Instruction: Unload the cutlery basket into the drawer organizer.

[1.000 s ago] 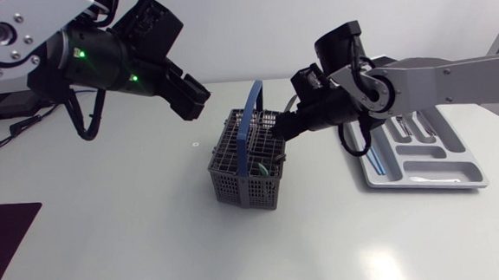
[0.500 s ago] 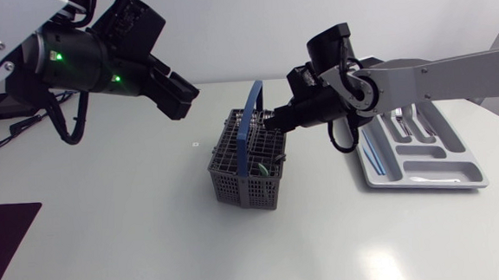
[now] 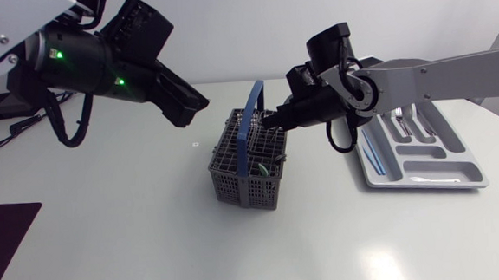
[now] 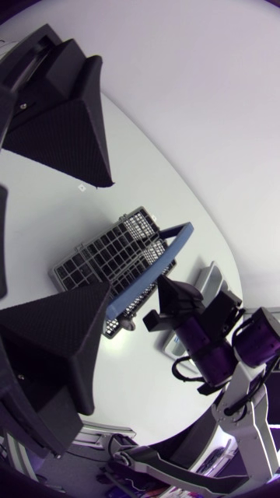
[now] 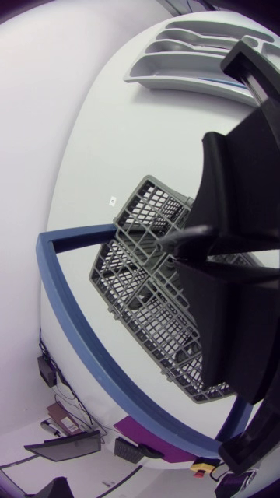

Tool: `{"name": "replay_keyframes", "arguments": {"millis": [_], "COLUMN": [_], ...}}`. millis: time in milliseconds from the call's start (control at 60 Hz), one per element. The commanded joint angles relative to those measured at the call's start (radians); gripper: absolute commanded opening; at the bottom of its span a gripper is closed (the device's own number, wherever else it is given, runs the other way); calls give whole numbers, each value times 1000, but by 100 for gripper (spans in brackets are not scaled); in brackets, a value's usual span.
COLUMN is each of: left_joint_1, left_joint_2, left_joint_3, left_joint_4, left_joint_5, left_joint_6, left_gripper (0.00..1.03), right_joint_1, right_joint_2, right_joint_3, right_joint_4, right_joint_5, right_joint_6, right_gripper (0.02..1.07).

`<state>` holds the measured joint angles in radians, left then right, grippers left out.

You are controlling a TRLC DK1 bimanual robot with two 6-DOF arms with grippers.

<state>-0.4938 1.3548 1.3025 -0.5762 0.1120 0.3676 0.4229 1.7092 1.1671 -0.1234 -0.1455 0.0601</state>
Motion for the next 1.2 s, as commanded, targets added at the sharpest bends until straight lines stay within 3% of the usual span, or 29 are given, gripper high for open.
{"name": "replay_keyframes", "arguments": {"millis": [0,250,600,933,1183], "left_joint_1": [14,64,87,49,-35], "left_joint_2": [49,148,208,230,268], "left_joint_3": [57,141,164,184,228], "left_joint_4": [-28,-76,-77,-109,-200], "left_joint_5": [51,201,253,304,259], "left_joint_6": [37,162,226,271,278], "left_gripper": [98,98,98,98,98], "right_joint_1": [-12,-21,-38,-44,-42], "right_joint_2": [-16,-65,-131,-184,-221], "right_joint_3": [3,2,16,89,118], "right_joint_4": [-12,-30,-67,-156,-196], "right_joint_5": [14,-8,-11,-2,9], "right_joint_6": [4,-16,-25,-39,-62], "right_gripper": [9,9,9,9,9]}}
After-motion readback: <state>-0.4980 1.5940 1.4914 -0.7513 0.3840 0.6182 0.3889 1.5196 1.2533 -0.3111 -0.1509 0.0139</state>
